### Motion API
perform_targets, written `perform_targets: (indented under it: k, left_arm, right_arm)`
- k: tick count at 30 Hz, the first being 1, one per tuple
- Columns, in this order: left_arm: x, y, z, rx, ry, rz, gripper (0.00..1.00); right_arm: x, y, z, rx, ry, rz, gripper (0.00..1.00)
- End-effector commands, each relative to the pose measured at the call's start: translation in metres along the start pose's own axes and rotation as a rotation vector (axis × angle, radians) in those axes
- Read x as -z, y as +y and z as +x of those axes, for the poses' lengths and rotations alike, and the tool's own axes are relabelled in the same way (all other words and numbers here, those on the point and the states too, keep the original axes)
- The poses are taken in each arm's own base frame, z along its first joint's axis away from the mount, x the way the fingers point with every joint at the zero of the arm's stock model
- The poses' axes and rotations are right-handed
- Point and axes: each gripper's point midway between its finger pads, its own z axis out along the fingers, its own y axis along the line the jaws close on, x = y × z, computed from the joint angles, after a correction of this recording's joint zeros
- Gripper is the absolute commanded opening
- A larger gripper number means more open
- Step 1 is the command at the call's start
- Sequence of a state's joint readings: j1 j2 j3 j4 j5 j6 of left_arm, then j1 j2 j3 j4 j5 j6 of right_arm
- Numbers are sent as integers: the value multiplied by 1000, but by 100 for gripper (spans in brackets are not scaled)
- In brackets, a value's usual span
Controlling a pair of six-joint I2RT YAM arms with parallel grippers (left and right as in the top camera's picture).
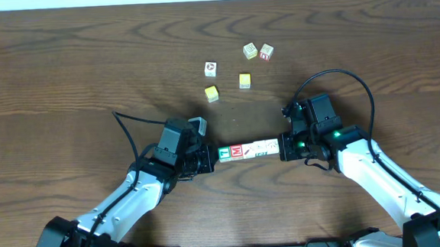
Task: Lift 5 blocks
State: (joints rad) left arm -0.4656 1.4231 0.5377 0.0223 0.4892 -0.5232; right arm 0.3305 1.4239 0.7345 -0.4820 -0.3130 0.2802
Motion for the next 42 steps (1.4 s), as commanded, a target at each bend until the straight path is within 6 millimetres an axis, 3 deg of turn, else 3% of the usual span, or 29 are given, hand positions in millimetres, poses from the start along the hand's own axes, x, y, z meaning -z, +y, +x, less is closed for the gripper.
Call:
perform_targets:
  k: [1,25,42]
  left_arm:
    - [9,-51,-5,-81,32,187,7]
    - [10,-54,-2,-100,46,205,7]
    - [11,-58,-8,-108,34,212,7]
  right_arm:
    - [10,53,0,74,21,-215,1]
    - [10,52,4,67,37,-211,1]
    - [15,56,-4,75,18,-217,1]
